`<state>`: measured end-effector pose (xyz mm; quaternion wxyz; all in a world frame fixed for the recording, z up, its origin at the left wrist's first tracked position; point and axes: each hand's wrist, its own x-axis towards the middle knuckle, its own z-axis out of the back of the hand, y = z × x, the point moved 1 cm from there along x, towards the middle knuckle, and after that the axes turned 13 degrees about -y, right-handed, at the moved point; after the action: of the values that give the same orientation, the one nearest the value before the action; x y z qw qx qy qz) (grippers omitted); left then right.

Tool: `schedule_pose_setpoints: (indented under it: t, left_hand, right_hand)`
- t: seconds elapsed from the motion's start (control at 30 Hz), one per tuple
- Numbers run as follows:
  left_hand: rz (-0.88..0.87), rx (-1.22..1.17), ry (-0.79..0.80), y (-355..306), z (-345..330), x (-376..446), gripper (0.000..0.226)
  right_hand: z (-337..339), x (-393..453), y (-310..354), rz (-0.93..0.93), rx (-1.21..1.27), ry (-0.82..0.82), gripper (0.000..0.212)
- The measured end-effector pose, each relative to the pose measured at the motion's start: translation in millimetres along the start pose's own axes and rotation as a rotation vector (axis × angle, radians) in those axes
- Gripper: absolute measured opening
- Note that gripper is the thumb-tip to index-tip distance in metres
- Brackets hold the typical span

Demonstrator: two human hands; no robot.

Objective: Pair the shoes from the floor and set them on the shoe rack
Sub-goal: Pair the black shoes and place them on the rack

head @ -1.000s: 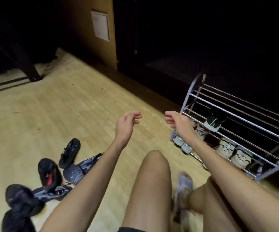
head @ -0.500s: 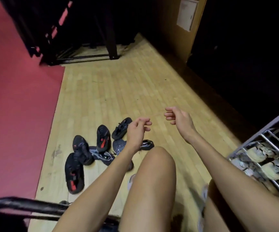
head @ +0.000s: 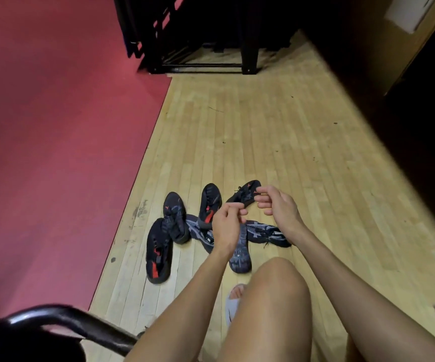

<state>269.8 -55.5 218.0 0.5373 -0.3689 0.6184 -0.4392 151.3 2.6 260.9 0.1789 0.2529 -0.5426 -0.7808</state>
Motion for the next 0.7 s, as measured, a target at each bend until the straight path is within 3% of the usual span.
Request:
schedule_pose_setpoints:
  t: [0.33,0.7]
  left_hand:
    - [0.052,0.136,-0.122,17,40,58,0.026]
    - [0.129,0.190,-0.219,53,54,71,0.030]
  right_hand:
    - [26,28,-35,-0.063,-0.065,-0.086,0.035]
    - [19,46,-61,-0.079,-0.074,-0.063,0.031]
